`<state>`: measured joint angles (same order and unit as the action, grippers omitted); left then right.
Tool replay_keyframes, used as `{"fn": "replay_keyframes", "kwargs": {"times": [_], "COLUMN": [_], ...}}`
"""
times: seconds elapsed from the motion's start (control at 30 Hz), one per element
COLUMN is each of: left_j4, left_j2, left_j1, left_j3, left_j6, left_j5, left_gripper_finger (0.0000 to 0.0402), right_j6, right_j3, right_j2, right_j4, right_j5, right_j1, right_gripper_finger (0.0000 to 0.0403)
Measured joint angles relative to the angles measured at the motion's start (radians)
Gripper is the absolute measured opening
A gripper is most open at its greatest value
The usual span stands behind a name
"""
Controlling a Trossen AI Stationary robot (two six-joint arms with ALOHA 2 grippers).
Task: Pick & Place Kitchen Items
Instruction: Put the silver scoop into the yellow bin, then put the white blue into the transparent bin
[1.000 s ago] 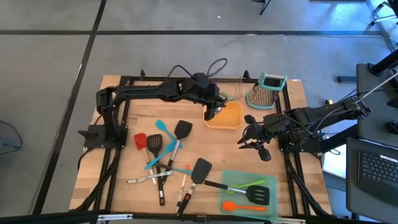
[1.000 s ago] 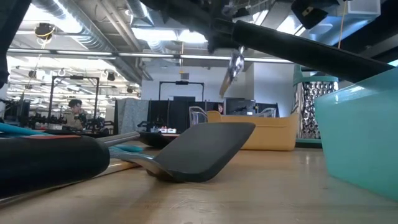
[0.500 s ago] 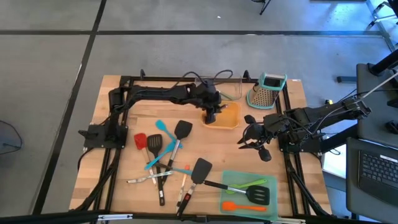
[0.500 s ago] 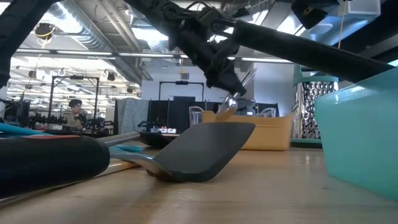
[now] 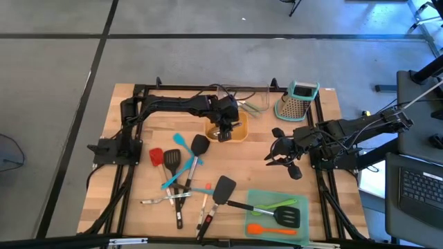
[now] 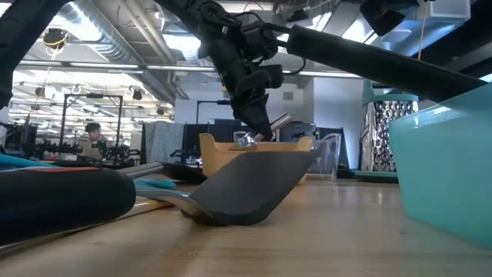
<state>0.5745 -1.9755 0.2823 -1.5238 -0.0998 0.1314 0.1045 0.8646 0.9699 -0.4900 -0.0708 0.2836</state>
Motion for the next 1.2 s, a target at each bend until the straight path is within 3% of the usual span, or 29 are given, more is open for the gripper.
{"fn": "replay_keyframes", "kwargs": {"times": [0.63, 1.2], "left_j4": [-0.027, -0.044], "left_j2": [-0.082, -0.069], "left_j1": [0.01, 0.01], "left_j3": [0.0, 0.002], "left_j6": [0.025, 0.089], "left_j5": [-0.047, -0.167], "left_gripper_finger": [0.0059, 0.0107], "right_j6": [0.0, 0.0], "right_j3": [0.0, 0.0], "right_j2": [0.0, 0.0], "right_j4": [0.002, 0.001], "right_j5": [0.0, -0.001], "right_j1": [0.0, 0.001], "right_gripper_finger": [0.0094, 0.0094]}}
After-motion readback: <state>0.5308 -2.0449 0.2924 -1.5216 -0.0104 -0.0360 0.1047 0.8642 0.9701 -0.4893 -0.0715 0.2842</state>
